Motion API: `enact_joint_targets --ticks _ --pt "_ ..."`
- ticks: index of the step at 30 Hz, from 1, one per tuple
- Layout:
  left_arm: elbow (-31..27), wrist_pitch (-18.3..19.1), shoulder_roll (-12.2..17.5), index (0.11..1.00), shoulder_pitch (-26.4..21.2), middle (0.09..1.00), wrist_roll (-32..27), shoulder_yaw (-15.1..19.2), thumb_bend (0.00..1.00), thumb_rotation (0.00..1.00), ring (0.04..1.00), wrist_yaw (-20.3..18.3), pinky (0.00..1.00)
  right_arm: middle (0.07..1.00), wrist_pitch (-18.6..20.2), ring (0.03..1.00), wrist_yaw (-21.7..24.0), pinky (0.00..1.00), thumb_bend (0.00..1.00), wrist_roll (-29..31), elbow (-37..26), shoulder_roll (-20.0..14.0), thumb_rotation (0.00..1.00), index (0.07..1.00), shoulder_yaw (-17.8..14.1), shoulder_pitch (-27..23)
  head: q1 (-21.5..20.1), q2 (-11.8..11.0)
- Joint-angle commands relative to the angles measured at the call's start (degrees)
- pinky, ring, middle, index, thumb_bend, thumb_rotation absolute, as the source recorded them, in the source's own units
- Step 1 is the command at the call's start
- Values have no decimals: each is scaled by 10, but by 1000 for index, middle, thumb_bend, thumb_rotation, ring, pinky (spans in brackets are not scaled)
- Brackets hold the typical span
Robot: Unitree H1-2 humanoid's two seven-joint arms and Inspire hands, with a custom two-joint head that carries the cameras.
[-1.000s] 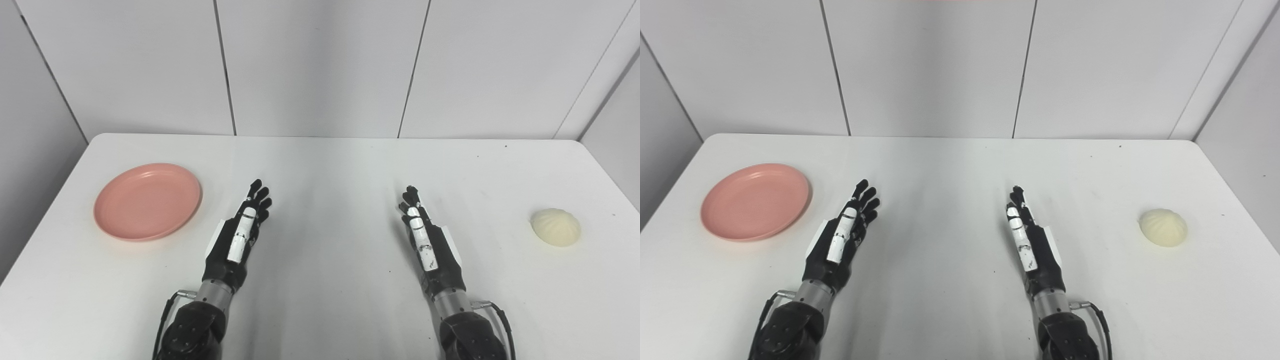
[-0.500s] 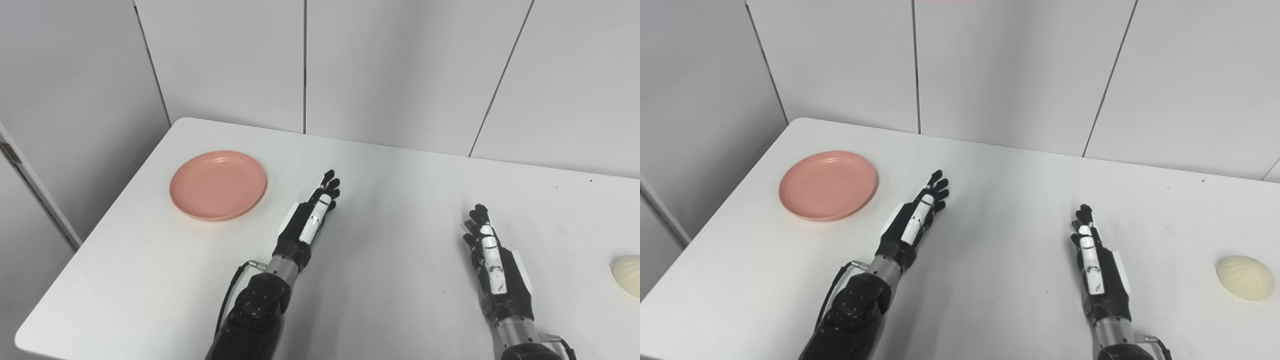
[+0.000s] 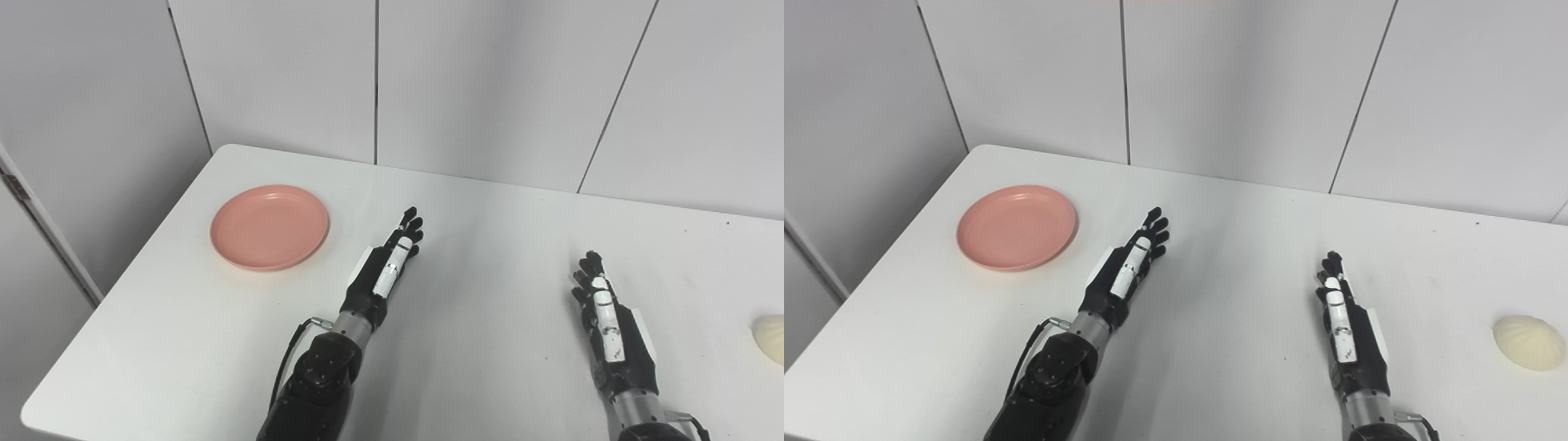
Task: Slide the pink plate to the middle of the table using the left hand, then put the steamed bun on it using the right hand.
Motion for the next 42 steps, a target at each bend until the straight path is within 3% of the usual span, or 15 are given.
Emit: enact_joint_targets --ticks 1,7,22,29,34,42 --pt "53 -9 -7 997 45 984 1 -3 372 1000 972 3 969 1000 -19 1000 0 1000 136 2 6 0 1000 1000 -4 2 1 -1" --pt "52 -17 -6 993 36 982 1 4 378 1000 970 10 970 1000 -22 1000 0 1000 144 0 24 0 1000 1000 -3 -9 -10 -1" --pt "-110 10 -2 983 24 975 17 16 425 1000 963 36 957 1000 -47 987 0 1000 162 -6 62 -7 1000 1000 -7 -25 -2 -8" --pt "-193 46 9 973 2 966 -2 38 455 1000 956 30 964 1000 -43 992 1 1000 155 -6 67 -9 1000 1000 -8 -28 -1 -11" --pt "-233 67 9 955 -22 950 -16 60 458 1000 939 41 944 1000 -45 989 1 1000 150 -5 67 -11 1000 1000 -8 -28 4 -11" --pt "-288 100 21 941 -42 941 -34 106 491 1000 940 63 993 1000 -49 991 11 1000 168 1 80 -20 1000 1000 -11 -33 13 -12"
